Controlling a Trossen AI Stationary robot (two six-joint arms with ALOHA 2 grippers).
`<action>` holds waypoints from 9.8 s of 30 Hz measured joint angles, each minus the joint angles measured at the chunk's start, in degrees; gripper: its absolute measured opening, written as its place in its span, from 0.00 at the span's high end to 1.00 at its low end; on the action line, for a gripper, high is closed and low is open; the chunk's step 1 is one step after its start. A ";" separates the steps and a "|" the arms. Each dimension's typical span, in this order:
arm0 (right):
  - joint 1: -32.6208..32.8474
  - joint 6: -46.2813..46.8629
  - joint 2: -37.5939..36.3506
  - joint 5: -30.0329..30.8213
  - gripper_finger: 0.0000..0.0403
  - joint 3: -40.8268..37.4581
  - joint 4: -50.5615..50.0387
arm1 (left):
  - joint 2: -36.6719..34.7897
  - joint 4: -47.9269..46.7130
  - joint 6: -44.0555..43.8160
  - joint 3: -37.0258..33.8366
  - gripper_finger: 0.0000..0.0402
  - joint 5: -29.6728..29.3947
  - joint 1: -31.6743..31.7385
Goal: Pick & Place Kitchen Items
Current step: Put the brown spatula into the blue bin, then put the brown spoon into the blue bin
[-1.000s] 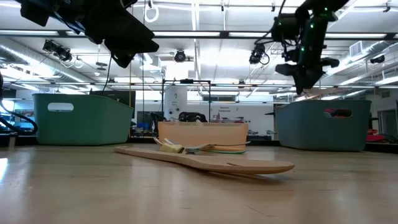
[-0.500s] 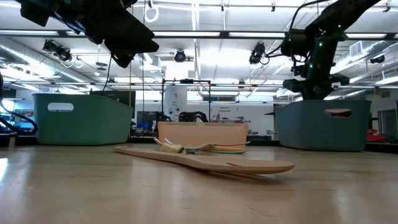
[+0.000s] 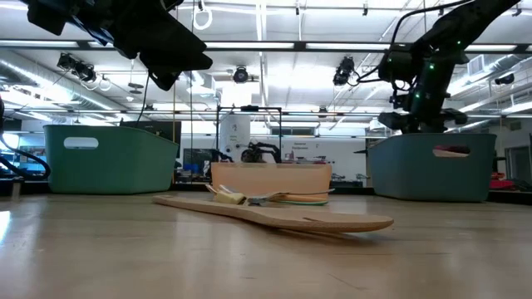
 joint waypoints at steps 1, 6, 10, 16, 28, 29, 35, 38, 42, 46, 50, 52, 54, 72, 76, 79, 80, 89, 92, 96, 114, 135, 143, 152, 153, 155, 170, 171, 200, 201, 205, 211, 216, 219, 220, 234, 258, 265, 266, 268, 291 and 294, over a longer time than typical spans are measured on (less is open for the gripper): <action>0.00 0.02 0.00 0.05 0.59 0.00 0.44 | 0.00 0.02 0.00 0.00 0.71 0.00 0.00; 0.02 0.24 0.02 0.09 0.47 0.00 0.58 | 0.00 0.00 0.00 0.00 0.71 0.00 0.00; 0.02 0.16 0.02 0.09 0.48 0.00 0.64 | 0.00 0.01 0.00 0.00 0.71 0.00 0.01; 0.46 -2.35 -2.76 -1.99 0.55 0.43 1.19 | 0.00 0.02 0.00 0.00 0.71 0.00 0.01; 7.86 -5.00 -15.60 -23.39 0.65 2.34 3.97 | 0.00 0.02 0.79 0.00 0.71 0.43 0.02; 9.24 -4.89 -16.29 -25.60 0.66 2.34 4.92 | 0.02 0.02 0.79 0.00 0.71 0.88 0.02; 20.51 -2.66 -17.46 -32.49 0.66 2.34 13.98 | 0.00 0.02 1.03 0.00 0.71 1.03 0.01; 26.61 -1.60 -16.96 -31.99 0.66 2.34 18.83 | 0.00 0.02 2.16 0.00 0.71 1.72 0.00; 32.81 -1.51 -16.67 -30.65 0.66 2.34 23.44 | 0.02 0.00 6.82 0.00 0.71 6.68 -0.01; 37.55 -1.46 -16.41 -27.38 0.66 2.34 25.34 | 0.02 0.00 11.41 0.00 0.71 8.50 -0.02; 40.97 -1.46 -15.57 -23.42 0.66 2.36 25.62 | 0.39 0.07 17.53 0.00 0.71 9.42 0.02; 42.27 -1.73 -14.82 -21.41 0.66 2.36 25.70 | 0.97 -0.20 20.76 0.01 0.71 10.19 -0.02; 43.17 -2.30 -14.00 -19.85 0.66 2.36 26.35 | 2.07 -0.07 22.79 0.25 0.71 10.56 -0.02; 46.82 -4.94 -6.25 -18.90 0.66 2.38 33.57 | 25.31 -27.62 25.78 24.43 0.71 8.84 0.02; 47.16 -5.14 -4.62 -18.88 0.66 2.38 35.18 | 29.69 -34.60 29.77 30.42 0.71 9.00 -0.02; 47.17 -5.16 -3.51 -18.88 0.66 2.38 35.30 | 32.91 -39.87 33.66 34.66 0.71 9.12 -0.10; 47.17 -5.16 -3.12 -18.88 0.66 2.38 35.85 | 33.86 -42.09 34.55 35.93 0.71 9.08 -0.28; 47.17 -6.01 -1.75 -18.91 0.66 2.38 37.04 | 39.39 -48.02 39.17 41.70 0.71 8.29 -0.96; 47.17 -6.01 -1.48 -18.95 0.66 2.38 37.91 | 39.62 -47.95 40.02 41.83 0.71 6.28 -1.11; 47.17 -6.03 -1.40 -18.93 0.66 2.38 37.70 | 39.60 -47.85 40.35 41.81 0.71 3.91 -1.27; 47.20 -6.23 -1.40 -18.94 0.66 2.38 37.96 | 41.25 -45.71 42.80 41.73 0.62 3.48 -1.28; 47.21 -6.27 -1.42 -18.93 0.66 2.38 37.65 | 45.16 -40.13 43.74 41.97 0.49 6.45 -0.42; 47.23 -6.29 -1.42 -18.93 0.66 2.38 37.64 | 45.34 -40.85 42.02 41.90 0.49 12.50 1.81; 47.23 -6.47 -1.42 -18.93 0.66 2.38 37.63 | 46.38 -41.46 37.99 41.86 0.49 17.35 3.93; 47.22 -6.47 -1.42 -18.93 0.66 2.38 37.63 | 46.43 -41.55 37.95 41.88 0.49 17.65 3.93; 47.23 -6.47 -1.42 -18.93 0.66 2.38 37.63 | 46.83 -41.52 37.83 41.88 0.49 18.45 3.97; 47.23 -6.51 -1.42 -18.93 0.66 2.38 37.63 | 46.90 -41.79 37.81 41.86 0.73 18.13 3.98; 47.22 -6.52 -1.42 -18.93 0.66 2.38 37.63 | 46.90 -41.89 37.80 41.86 0.76 18.17 3.98; 47.22 -6.47 -1.42 -18.93 0.66 2.36 37.54 | 42.01 -42.66 33.44 41.28 0.77 14.23 1.07; 47.23 -6.47 -1.42 -18.93 0.66 2.36 37.54 | 41.50 -42.74 33.31 41.33 0.77 14.19 1.05; 47.21 -6.47 -1.42 -18.93 0.66 2.34 37.51 | 40.77 -42.51 33.05 41.40 0.77 13.80 0.53; 47.23 -6.47 -1.42 -18.93 0.66 2.34 37.12 | 39.46 -42.60 33.03 41.64 0.77 12.80 -0.51; 47.23 -6.47 -1.40 -18.93 0.66 2.32 36.63 | 35.10 -43.95 32.97 41.55 0.77 8.66 -1.19; 47.23 -6.47 -1.40 -18.93 0.66 2.32 36.32 | 30.84 -43.69 32.37 41.59 0.77 7.82 -1.27; 47.23 -6.47 -1.40 -18.93 0.66 2.32 36.33 | 29.20 -43.58 32.24 41.59 0.77 7.65 -1.28; 47.29 -6.83 -1.40 -18.93 0.66 2.32 37.71 | 13.56 -24.70 35.55 41.72 0.77 11.45 -1.13; 59.48 -30.91 -1.42 -19.37 0.66 2.32 59.01 | 12.81 1.23 33.47 41.72 0.77 14.43 4.04; 60.55 -32.15 -1.39 -17.10 0.66 2.32 61.49 | 12.81 3.23 33.27 41.72 0.77 14.40 4.04; 60.57 -32.18 -1.18 -16.23 0.66 2.32 61.67 | 12.81 3.38 33.16 41.72 0.77 14.40 4.04; 60.57 -32.54 -0.36 -15.07 0.66 2.32 62.15 | 12.91 3.69 33.07 41.72 0.77 14.34 4.04; 60.54 -36.00 3.04 -14.82 0.35 2.34 71.17 | 17.11 7.73 33.54 41.78 0.77 11.02 4.25; 60.54 -36.00 3.04 -14.14 0.36 2.34 71.72 | 17.91 8.06 33.59 41.66 0.77 10.20 4.32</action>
